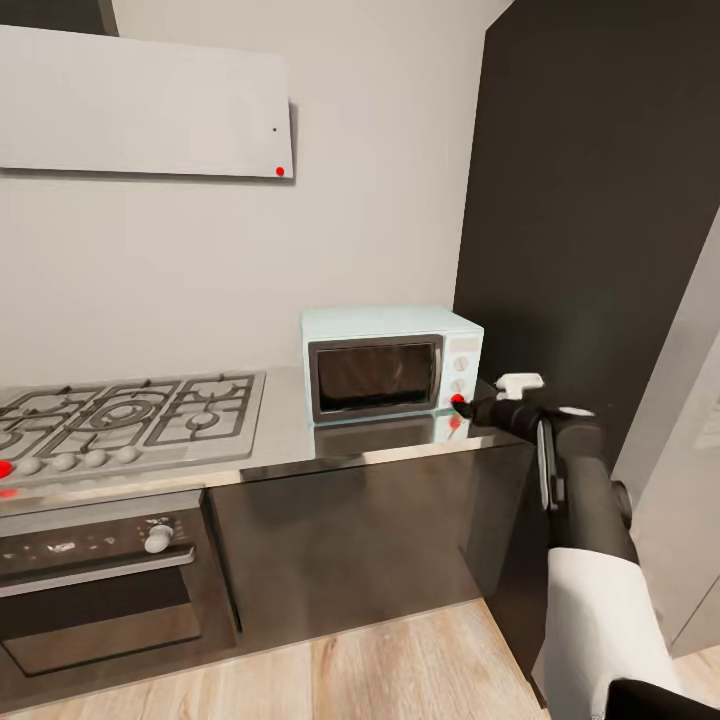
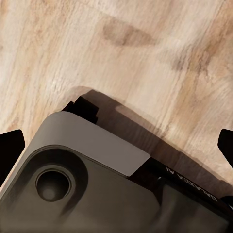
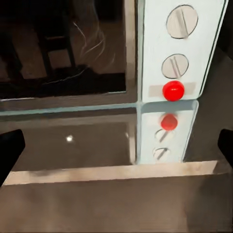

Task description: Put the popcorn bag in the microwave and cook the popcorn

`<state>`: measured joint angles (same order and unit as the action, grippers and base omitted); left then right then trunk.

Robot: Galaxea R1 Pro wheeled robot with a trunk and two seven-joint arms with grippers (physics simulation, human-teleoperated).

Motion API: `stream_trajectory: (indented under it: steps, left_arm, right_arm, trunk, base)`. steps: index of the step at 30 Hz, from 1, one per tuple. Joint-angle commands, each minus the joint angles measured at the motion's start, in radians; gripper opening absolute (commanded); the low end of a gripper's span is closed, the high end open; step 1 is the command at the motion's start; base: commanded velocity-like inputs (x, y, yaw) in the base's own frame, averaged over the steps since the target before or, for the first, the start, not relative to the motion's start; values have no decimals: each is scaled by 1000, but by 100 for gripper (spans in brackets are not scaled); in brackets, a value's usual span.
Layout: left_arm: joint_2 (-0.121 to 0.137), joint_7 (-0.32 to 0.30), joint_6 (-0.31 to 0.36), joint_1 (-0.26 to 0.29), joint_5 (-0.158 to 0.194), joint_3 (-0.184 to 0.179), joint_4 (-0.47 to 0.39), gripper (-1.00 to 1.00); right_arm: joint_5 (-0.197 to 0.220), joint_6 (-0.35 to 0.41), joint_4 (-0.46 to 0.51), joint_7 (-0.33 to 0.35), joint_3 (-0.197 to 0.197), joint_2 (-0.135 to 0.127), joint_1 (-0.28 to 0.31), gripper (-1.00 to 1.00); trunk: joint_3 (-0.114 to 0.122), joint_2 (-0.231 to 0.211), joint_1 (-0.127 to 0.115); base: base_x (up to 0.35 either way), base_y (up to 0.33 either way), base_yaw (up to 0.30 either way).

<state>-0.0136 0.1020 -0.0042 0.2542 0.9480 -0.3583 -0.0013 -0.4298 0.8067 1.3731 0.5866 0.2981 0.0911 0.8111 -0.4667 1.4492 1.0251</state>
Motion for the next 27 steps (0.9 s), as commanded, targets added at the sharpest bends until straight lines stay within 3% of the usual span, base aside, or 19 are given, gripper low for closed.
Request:
stream_trajectory:
  steps: [1, 4, 5, 6, 8, 11, 19, 27]
  left_arm:
    - [0, 4, 0, 0, 7, -8, 0, 100]
    - [0, 4, -1, 0, 7, -8, 0, 100]
    - [0, 4, 0, 0, 7, -8, 0, 100]
    - [0, 4, 0, 0, 7, -8, 0, 100]
    - [0, 4, -1, 0, 7, -8, 0, 100]
    - [0, 4, -1, 0, 8, -8, 0, 100]
    - [-2, 4, -2, 0, 8, -7, 0, 100]
    - [-4, 4, -1, 0, 6, -7, 0, 100]
  right_arm:
    - [-9, -51, -50, 10, 7, 1, 2, 100]
    - [-10, -183, -161, 10, 37, -5, 2, 100]
    - [-10, -262, -216, 13, 83, -7, 1, 100]
    - [-10, -284, -231, 14, 98, -8, 1, 100]
    - [-12, -391, -310, 15, 172, -9, 1, 100]
    - [-16, -476, -357, 12, 203, -10, 0, 100]
    - [-21, -495, -373, 13, 210, -11, 0, 100]
    - [-29, -496, -374, 12, 209, -11, 0, 100]
  trunk:
    - [-1, 1, 0]
    - [-1, 1, 0]
    - [-1, 1, 0]
    - [-1, 1, 0]
    - [-1, 1, 0]
    - [-1, 1, 0]
    - [-1, 1, 0]
    - [-1, 1, 0]
  base:
    - [0, 0, 0]
    - [0, 0, 0]
    - [0, 0, 0]
    - [0, 0, 0]
    - [0, 0, 0]
    - [0, 0, 0]
    - [0, 0, 0]
    - [199, -150, 0]
